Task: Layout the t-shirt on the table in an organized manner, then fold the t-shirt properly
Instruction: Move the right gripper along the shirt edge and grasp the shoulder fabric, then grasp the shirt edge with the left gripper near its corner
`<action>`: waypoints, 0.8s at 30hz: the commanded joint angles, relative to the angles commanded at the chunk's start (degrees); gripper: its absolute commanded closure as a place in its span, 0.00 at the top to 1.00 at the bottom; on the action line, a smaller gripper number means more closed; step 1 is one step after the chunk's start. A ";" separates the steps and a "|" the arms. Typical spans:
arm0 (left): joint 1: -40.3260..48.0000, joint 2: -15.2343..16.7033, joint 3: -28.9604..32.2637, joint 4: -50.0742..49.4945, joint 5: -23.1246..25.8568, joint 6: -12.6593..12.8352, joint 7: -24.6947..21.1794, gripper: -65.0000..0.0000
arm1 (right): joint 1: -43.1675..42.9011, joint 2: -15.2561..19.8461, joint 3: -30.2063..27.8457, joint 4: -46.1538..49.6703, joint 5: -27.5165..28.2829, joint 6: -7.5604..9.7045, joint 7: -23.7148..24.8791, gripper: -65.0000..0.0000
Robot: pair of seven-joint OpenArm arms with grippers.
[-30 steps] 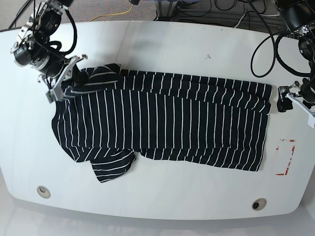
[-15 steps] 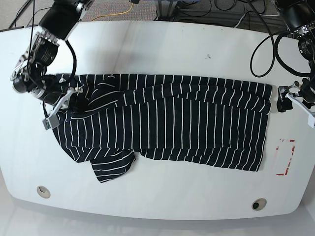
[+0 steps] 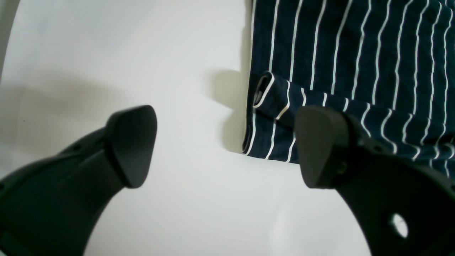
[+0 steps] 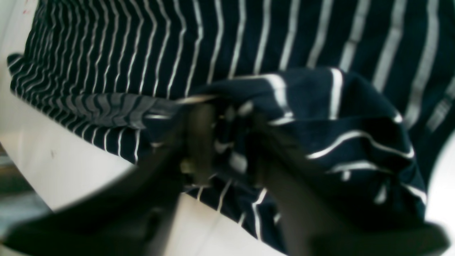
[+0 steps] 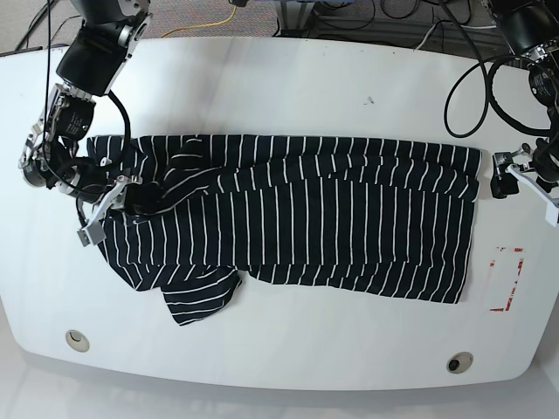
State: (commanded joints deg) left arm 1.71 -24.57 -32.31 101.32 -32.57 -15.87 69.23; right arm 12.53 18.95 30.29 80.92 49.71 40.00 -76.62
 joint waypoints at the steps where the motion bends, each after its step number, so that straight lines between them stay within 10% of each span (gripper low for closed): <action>1: 0.00 0.00 0.00 0.00 0.00 0.00 0.00 0.90 | -0.09 0.09 0.00 0.00 -0.09 0.00 0.09 0.75; 4: 0.00 0.00 0.00 0.00 0.00 0.00 0.00 0.90 | -0.44 1.41 -0.18 0.00 -0.35 0.00 0.44 1.00; 24: 0.00 -0.09 5.71 0.35 -0.09 0.00 -0.18 0.90 | -14.07 10.29 -0.26 7.21 -16.35 0.00 12.22 1.00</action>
State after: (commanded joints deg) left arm 1.71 -24.66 -26.59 101.67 -32.66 -15.87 69.05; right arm -1.54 29.23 30.02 88.13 33.36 40.00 -64.40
